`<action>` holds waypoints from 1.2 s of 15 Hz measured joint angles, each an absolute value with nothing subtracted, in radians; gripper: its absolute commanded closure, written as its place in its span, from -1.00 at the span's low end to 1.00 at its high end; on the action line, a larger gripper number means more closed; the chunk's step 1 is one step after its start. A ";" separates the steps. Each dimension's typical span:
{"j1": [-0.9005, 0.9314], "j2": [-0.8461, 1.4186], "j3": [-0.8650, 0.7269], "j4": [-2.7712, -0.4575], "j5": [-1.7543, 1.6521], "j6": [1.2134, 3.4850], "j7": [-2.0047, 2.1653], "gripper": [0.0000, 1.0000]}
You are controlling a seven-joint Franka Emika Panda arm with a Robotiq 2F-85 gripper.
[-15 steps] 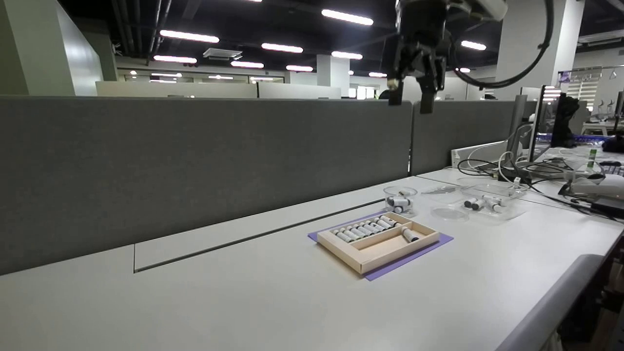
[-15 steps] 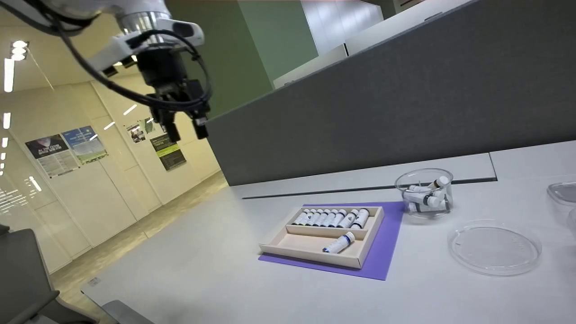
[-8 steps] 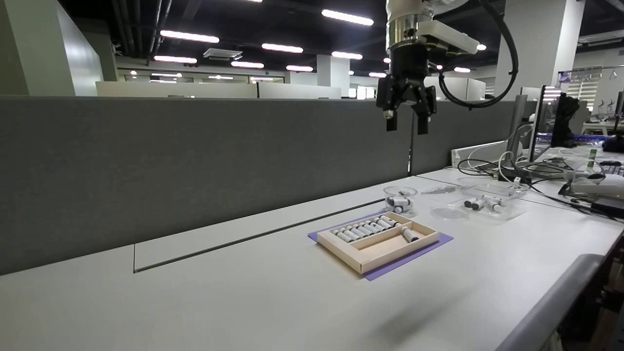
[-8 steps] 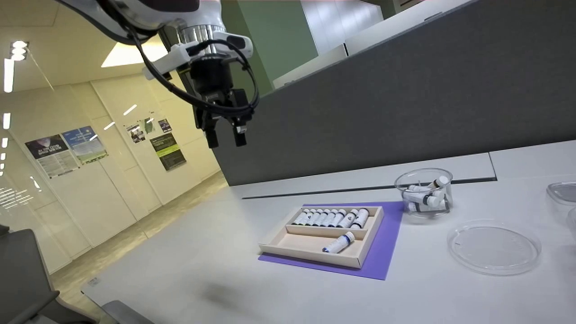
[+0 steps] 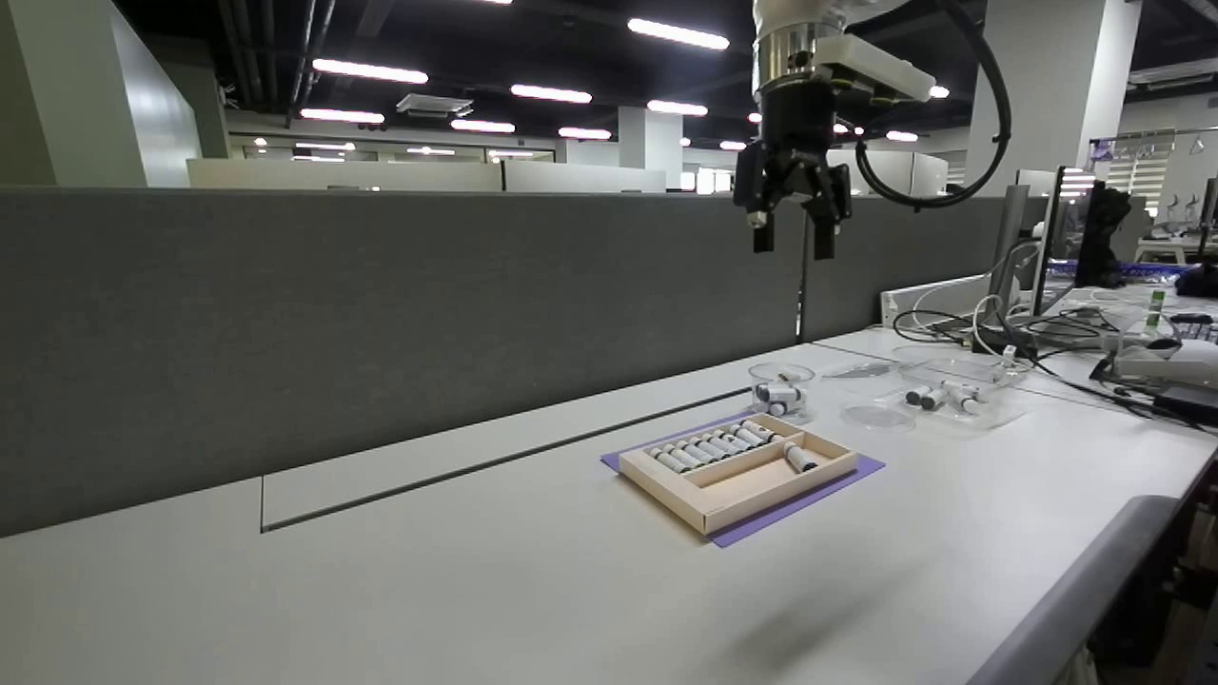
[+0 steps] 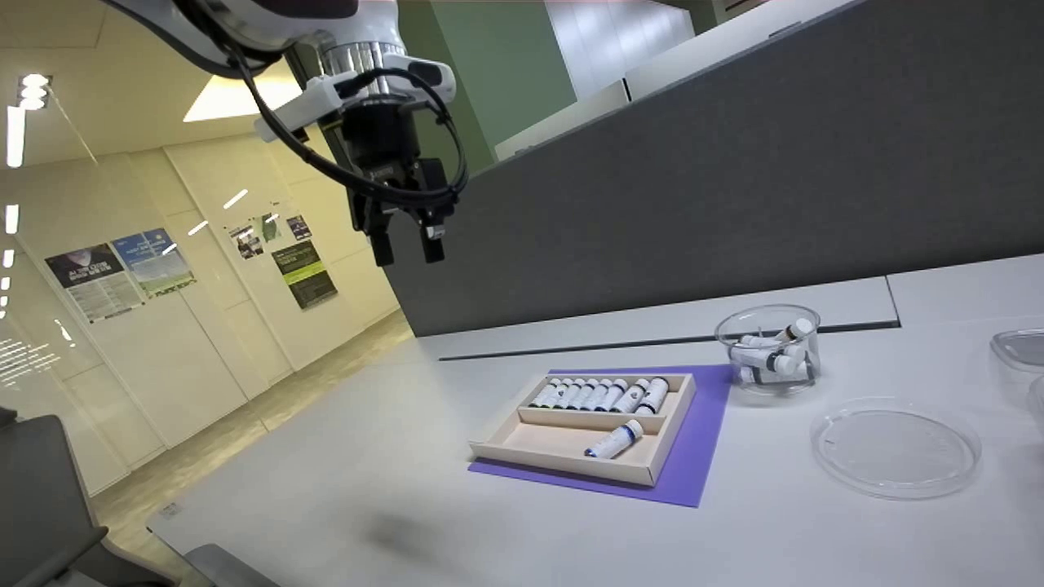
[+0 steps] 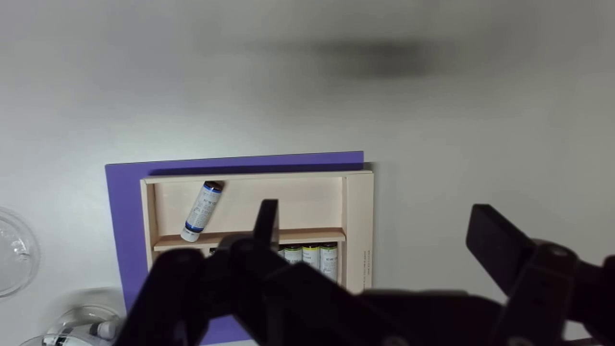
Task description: Take the bottle in the bottom compartment and put it on the table
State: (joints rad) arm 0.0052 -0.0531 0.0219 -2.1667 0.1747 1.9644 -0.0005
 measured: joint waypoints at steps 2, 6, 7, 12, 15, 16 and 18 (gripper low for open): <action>0.003 -0.039 0.017 -2.171 0.174 1.992 0.002 -1.00; -0.009 0.038 0.000 -2.186 0.169 2.127 0.000 -1.00; -0.013 0.065 -0.005 -2.191 0.161 2.170 0.000 -1.00; -0.027 0.241 -0.035 -2.196 0.103 2.356 0.001 -1.00; -0.035 0.336 -0.054 -2.187 0.079 2.422 0.001 -1.00; -0.038 0.360 -0.059 -2.183 0.077 2.438 0.001 -1.00; -0.043 0.399 -0.065 -2.174 0.076 2.466 0.001 -1.00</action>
